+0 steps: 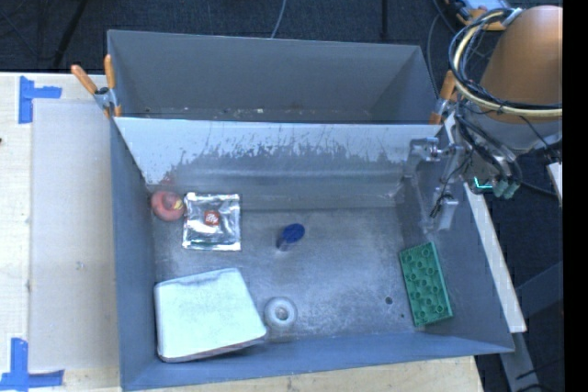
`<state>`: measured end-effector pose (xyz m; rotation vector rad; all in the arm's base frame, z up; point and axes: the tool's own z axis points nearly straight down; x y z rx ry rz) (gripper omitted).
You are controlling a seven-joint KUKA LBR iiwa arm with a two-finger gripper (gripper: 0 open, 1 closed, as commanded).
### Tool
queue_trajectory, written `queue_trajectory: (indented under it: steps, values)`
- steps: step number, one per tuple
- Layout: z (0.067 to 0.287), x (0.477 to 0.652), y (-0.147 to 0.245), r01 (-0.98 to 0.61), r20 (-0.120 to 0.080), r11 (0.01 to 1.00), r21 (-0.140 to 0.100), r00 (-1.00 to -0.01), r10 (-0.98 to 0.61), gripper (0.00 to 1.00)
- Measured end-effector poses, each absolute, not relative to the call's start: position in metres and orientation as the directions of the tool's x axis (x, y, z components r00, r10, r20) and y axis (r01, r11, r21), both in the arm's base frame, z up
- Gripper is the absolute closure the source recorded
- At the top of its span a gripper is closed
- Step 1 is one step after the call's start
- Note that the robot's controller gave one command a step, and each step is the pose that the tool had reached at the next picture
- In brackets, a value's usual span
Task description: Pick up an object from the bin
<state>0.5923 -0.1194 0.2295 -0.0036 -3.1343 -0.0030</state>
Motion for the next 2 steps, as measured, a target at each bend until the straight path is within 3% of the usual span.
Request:
queue_trajectory:
  steps: [1,2]
  values:
    - [0.127,0.566,-0.143,0.216,0.007,0.976,0.0,-0.976,0.216,0.0]
    - [0.088,0.544,-0.159,-0.174,0.003,0.985,0.003,-0.985,-0.174,0.0]
